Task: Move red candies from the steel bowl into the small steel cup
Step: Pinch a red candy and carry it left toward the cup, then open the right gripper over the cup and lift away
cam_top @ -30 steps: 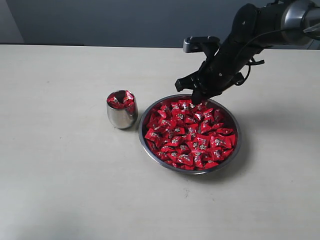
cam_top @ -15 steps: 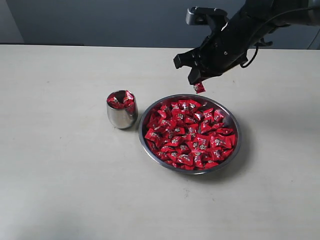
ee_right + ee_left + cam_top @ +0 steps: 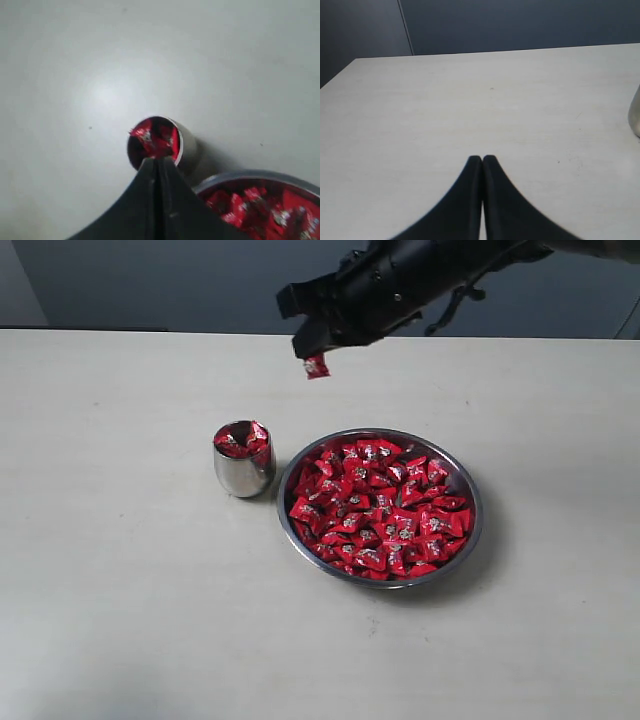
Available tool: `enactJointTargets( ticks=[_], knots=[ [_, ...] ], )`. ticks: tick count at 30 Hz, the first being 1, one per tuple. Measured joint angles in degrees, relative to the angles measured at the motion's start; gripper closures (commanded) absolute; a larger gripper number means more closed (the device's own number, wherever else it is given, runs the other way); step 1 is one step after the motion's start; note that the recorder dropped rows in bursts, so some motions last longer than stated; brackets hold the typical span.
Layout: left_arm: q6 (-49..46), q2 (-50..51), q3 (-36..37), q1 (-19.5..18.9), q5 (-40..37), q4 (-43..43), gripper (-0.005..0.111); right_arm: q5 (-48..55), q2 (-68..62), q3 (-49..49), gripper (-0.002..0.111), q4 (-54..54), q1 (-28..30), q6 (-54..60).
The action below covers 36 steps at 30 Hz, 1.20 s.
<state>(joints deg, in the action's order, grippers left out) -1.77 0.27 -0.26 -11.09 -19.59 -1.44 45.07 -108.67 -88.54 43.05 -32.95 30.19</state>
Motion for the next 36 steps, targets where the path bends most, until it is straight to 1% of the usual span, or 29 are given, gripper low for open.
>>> enactJointTargets(
  ticks=[7, 14, 21, 36],
  knots=[
    [0.00, 0.00, 0.00, 0.00, 0.00, 0.00, 0.106, -0.19, -5.76, -8.47, 0.109, 0.92, -5.16, 0.21],
    [0.00, 0.00, 0.00, 0.00, 0.00, 0.00, 0.106, -0.19, -13.51, -13.80, 0.109, 1.02, -7.86, 0.26],
    [0.00, 0.00, 0.00, 0.00, 0.00, 0.00, 0.106, -0.82, -18.05, -14.70, 0.109, -0.87, -8.29, 0.26],
    [0.00, 0.00, 0.00, 0.00, 0.00, 0.00, 0.106, -3.55, -20.33, -14.90, 0.109, -3.89, -8.29, -0.14]
  ],
)
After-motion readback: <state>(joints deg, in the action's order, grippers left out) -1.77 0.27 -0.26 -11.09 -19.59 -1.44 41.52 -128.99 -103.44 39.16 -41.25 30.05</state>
